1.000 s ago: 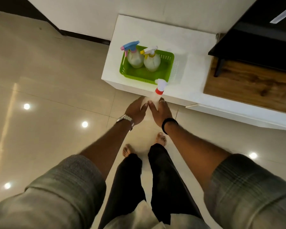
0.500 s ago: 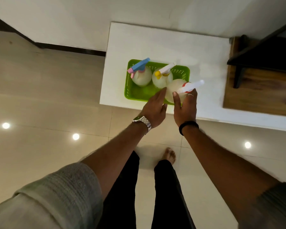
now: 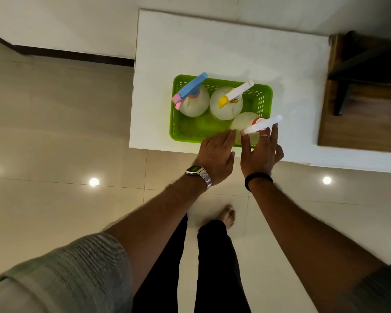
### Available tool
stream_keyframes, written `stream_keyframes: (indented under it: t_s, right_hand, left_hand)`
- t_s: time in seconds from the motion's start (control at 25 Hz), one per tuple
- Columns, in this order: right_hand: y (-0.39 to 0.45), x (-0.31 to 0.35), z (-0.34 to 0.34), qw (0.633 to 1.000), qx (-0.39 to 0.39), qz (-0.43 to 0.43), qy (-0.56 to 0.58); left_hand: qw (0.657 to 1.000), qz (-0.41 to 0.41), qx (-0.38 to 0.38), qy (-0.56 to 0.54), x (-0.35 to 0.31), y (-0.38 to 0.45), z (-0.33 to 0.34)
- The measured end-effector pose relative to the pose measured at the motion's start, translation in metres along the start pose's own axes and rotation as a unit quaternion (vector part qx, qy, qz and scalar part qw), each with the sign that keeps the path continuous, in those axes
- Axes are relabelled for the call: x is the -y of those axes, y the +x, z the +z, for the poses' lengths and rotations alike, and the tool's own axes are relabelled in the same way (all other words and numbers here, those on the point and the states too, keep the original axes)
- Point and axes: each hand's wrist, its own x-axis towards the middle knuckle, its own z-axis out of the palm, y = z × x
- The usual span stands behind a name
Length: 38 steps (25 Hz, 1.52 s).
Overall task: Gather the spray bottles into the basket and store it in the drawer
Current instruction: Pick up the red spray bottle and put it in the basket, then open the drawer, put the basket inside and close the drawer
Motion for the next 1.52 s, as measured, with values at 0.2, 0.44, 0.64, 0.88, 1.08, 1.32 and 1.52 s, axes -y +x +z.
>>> stream_keyframes:
  t_s: [0.2, 0.44, 0.64, 0.88, 1.08, 1.32, 1.52]
  right_hand:
    - [-0.002, -0.004, 0.008, 0.999, 0.025, 0.031, 0.016]
    - [-0.036, -0.013, -0.012, 0.996, -0.012, 0.036, 0.084]
    - [-0.107, -0.060, -0.012, 0.989, 0.099, 0.107, 0.012]
    - [-0.127, -0.093, 0.013, 0.935, 0.329, 0.081, -0.104]
    - [-0.094, -0.066, 0.035, 0.954, 0.284, 0.076, -0.053]
    - [-0.082, -0.052, 0.036, 0.981, 0.186, 0.059, -0.014]
    - [-0.084, -0.073, 0.028, 0.981, 0.182, -0.017, -0.060]
  left_hand:
    - [0.999, 0.000, 0.019, 0.047, 0.000, -0.003, 0.006]
    - [0.985, -0.097, -0.138, -0.027, 0.037, -0.068, 0.008]
    - [0.836, -0.443, -0.188, -0.263, 0.139, -0.113, -0.005]
    - [0.774, -0.437, -0.225, -0.400, 0.190, -0.066, -0.021]
    - [0.789, -0.428, -0.255, -0.358, 0.187, -0.068, -0.005]
    - [0.759, -0.435, -0.247, -0.418, 0.187, -0.081, -0.004]
    - [0.871, -0.412, -0.150, -0.223, 0.188, -0.120, 0.012]
